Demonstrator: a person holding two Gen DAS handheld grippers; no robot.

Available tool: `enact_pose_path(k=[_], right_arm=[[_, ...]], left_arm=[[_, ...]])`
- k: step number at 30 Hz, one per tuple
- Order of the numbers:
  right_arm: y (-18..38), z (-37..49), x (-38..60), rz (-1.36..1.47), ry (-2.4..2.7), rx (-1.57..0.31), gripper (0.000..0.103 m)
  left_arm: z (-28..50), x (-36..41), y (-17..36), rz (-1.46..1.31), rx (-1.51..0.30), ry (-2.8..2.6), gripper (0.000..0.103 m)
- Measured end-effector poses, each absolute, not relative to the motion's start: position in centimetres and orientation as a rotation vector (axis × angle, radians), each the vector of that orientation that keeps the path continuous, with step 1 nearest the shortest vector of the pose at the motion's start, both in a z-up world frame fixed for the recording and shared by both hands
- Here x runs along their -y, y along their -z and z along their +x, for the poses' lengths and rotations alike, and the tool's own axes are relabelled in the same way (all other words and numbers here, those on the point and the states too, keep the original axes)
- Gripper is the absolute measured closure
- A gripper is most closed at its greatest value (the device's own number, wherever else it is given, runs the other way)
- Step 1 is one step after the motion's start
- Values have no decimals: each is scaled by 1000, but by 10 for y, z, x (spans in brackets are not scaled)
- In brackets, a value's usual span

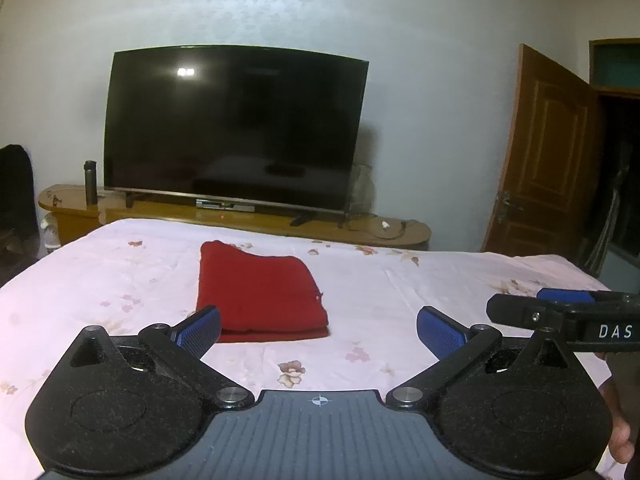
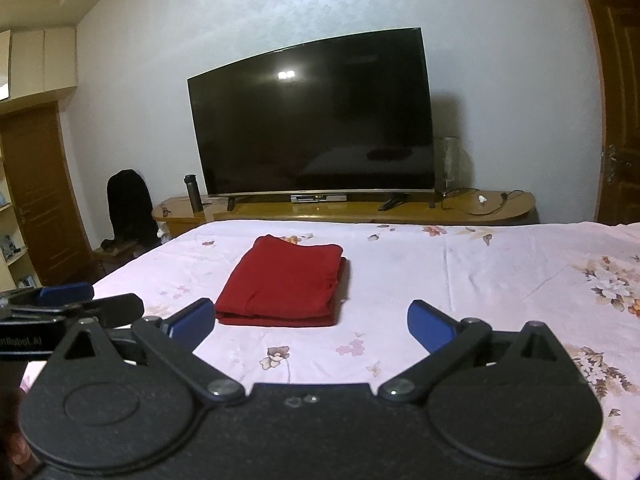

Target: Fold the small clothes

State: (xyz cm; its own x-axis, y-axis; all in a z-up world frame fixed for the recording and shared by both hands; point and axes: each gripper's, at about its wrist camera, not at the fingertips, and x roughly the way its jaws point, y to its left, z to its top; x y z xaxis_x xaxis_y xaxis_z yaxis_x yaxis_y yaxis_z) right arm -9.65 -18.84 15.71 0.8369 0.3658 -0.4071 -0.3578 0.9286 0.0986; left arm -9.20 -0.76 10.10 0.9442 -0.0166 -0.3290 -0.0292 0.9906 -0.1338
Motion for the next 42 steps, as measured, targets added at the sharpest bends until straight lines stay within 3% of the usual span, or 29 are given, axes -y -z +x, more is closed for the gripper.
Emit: enact_pose_path(k=[42], right_arm=[[-160, -99, 191, 10, -371, -428, 1]], left_arm=[[-85, 10, -99, -126, -337, 3, 0]])
